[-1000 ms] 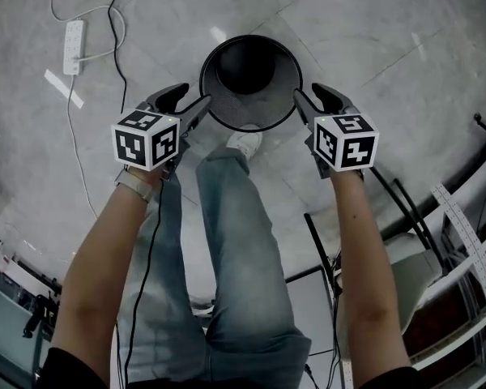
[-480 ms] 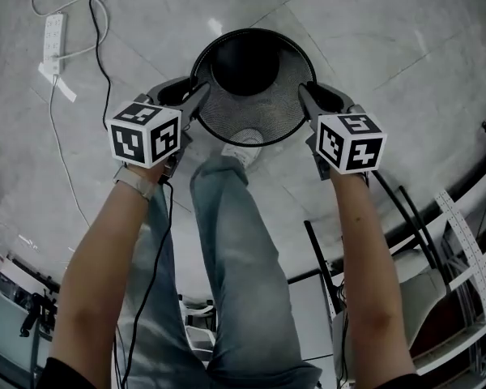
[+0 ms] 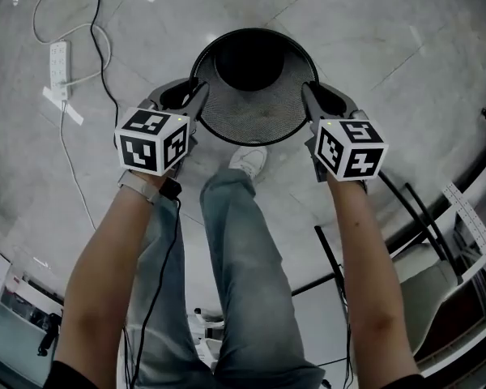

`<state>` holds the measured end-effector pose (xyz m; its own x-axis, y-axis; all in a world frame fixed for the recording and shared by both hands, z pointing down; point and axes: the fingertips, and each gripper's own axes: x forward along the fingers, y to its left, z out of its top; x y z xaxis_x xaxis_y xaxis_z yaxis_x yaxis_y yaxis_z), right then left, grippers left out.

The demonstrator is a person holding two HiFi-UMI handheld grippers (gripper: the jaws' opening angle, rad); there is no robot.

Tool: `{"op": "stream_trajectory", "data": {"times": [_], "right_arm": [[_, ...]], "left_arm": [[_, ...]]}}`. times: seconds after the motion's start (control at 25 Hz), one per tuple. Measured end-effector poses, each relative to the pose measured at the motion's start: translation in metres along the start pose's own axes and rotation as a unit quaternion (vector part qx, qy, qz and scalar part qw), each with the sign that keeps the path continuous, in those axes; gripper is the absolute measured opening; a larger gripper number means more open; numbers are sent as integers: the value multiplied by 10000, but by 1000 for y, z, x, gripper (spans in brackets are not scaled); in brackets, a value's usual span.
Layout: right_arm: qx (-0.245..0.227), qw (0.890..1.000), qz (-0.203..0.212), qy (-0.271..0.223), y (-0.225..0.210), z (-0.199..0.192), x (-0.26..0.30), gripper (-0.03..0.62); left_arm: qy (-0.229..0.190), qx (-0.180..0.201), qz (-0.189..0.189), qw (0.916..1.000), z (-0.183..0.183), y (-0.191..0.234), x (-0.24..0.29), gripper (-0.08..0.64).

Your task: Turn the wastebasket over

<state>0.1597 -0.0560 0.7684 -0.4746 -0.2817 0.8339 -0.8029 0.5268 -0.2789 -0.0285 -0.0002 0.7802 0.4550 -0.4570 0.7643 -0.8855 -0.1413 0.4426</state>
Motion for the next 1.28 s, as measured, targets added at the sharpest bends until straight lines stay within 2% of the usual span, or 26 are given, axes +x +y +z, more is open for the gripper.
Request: {"op": "stream_trajectory", "data": {"times": [0.2,0.32,0.44,0.6,0.72,0.88,1.04,1.28], "right_arm": [[69,9954,-487,-821,-15,28,-5,52],[36,9903,-685,-1211,-21,30,-3,52],[-65,9870,-806,-1392,-20,14,-1,54],[-59,9848,-906,-1479,-4,-19,-5,55],[-99,9861,-1016,-1311,13,-47,-9,61],[139,9919,-1049,-695,35,-94,-4,74],[509,9931,-999,-347,56,-127,7,77],[815,9932,-821,106,73,-163,37,87]], "left_arm": [[-452,803,-158,9956,53,3,14,80],[-714,1199,-197,9900,66,5,22,78],[-762,1482,-196,9858,57,3,27,77],[-797,1596,-317,9834,27,2,19,78],[-714,1770,-463,9805,5,1,12,78],[-89,1778,-765,9810,-35,5,7,86],[298,1794,-980,9784,-63,16,5,86],[741,2110,-1122,9682,-91,39,22,86]]}}
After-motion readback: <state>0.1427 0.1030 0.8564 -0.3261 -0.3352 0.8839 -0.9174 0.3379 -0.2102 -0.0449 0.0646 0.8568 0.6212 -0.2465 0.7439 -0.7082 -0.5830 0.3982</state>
